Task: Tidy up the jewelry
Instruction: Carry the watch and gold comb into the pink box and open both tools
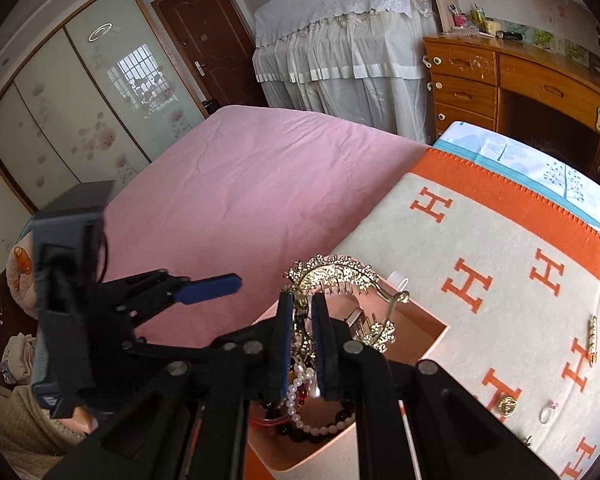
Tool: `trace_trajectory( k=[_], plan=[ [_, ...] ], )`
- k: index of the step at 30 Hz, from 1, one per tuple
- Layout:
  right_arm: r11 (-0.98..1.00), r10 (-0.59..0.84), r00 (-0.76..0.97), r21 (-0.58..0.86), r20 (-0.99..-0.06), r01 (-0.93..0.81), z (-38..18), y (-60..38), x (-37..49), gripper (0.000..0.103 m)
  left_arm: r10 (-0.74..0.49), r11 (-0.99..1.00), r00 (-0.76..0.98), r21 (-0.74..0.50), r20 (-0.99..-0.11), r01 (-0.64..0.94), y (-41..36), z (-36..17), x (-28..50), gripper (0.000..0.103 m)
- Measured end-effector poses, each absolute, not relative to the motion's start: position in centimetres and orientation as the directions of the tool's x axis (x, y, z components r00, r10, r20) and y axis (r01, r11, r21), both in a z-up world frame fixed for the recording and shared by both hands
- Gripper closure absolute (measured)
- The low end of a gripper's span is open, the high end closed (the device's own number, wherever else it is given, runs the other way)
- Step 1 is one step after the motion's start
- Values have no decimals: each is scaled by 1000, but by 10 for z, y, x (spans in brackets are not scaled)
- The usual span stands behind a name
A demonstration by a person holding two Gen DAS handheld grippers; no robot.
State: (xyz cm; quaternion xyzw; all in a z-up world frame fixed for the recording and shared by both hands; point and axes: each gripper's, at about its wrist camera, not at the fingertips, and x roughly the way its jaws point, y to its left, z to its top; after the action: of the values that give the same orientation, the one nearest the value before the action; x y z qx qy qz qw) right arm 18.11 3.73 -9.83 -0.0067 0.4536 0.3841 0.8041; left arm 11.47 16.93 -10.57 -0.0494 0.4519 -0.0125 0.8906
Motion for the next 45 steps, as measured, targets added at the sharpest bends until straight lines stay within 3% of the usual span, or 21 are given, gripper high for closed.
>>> trace_trajectory(
  k=[3, 11, 18, 23, 27, 35, 45],
  plan=[
    [727, 597, 291, 351, -748, -589, -108, 39, 187, 94, -69, 994, 615, -110, -785, -29, 173, -100, 102, 31],
    [768, 569, 299, 365, -766, -527, -125, 34, 193, 94, -47, 999, 628, -44, -777, 20, 157, -103, 75, 29],
    [798, 524, 306, 334, -795, -501, -129, 36, 187, 93, -57, 998, 609, -58, -791, 18, 153, -112, 73, 28],
    [801, 526, 310, 339, -792, -493, -127, 31, 179, 88, -52, 997, 597, -72, -801, -10, 156, -118, 74, 17],
    [809, 533, 356, 340, -767, -479, -119, 20, 169, 73, -71, 996, 593, -92, -802, -5, 154, -120, 73, 17],
    [818, 553, 412, 378, -724, -434, -109, -10, 145, 73, -81, 997, 603, -75, -793, 36, 138, -116, 68, 17],
    [850, 511, 412, 373, -754, -372, -132, -43, 121, 73, -85, 996, 600, -48, -796, 78, 114, -111, 63, 17]
  ],
)
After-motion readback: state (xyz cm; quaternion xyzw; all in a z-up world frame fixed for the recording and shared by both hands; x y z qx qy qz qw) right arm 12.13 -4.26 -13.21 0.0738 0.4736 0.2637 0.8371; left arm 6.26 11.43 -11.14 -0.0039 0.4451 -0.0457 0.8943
